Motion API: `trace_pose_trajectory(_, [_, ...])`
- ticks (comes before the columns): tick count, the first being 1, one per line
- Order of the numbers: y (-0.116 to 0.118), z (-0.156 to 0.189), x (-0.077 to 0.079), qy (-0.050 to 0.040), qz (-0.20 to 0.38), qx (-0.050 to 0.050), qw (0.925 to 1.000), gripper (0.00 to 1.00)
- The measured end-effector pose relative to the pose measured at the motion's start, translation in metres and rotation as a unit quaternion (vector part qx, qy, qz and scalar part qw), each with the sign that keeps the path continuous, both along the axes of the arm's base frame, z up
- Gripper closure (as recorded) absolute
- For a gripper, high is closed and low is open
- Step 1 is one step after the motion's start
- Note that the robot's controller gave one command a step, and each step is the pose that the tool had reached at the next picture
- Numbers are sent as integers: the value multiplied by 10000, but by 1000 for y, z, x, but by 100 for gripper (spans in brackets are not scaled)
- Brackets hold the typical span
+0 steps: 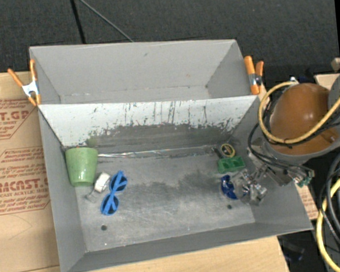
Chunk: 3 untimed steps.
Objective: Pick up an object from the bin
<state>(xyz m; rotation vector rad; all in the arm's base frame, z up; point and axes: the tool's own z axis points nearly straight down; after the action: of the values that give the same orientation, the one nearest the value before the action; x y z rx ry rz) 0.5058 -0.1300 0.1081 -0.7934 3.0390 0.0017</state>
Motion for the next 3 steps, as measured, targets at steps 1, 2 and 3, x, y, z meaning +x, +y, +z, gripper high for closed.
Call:
trace_pose_trajectory(1, [0, 0, 0, 0, 0, 0, 10000, 0])
trace_pose_trajectory(2, [-6, -31, 55, -25, -78, 5, 10000, 0])
trace_pose_trajectory(3, [-6, -28, 55, -32, -76, 7, 10000, 100])
